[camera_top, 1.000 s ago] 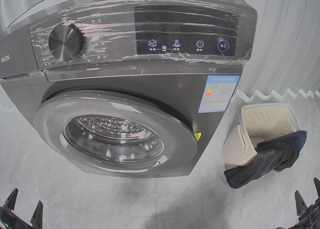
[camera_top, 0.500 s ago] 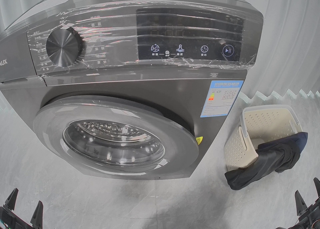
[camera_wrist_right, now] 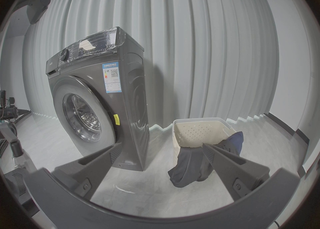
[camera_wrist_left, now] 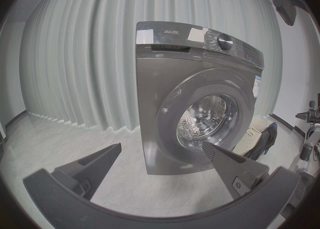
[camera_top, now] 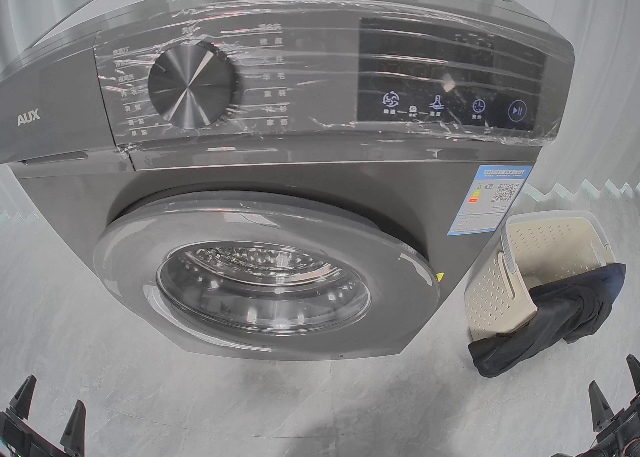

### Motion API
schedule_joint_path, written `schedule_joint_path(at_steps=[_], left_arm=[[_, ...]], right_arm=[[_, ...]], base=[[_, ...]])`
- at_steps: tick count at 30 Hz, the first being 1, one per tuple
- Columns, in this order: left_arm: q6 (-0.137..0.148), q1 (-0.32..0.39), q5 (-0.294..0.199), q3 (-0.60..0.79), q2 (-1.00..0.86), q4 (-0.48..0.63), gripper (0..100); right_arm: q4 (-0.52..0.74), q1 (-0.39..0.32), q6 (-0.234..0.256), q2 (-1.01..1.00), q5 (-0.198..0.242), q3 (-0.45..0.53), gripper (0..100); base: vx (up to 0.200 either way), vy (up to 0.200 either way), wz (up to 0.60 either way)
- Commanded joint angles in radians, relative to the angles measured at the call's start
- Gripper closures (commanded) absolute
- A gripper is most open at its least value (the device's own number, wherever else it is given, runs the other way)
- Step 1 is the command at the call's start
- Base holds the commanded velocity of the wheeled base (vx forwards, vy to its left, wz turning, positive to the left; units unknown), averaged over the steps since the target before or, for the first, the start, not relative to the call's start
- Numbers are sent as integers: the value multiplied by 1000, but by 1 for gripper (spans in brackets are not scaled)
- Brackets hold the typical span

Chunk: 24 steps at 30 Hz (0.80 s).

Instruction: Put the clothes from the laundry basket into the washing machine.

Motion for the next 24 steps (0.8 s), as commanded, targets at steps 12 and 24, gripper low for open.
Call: schedule_joint_path(at_steps=[12, 24], left_arm=[[1, 1, 0, 15, -18, 0, 0], [1, 1, 0, 15, -18, 0, 0]], right_arm=[[0, 2, 2, -16, -1, 15, 0], [0, 2, 2, -16, -1, 15, 0]], base=[[0, 0, 0], [0, 83, 0]])
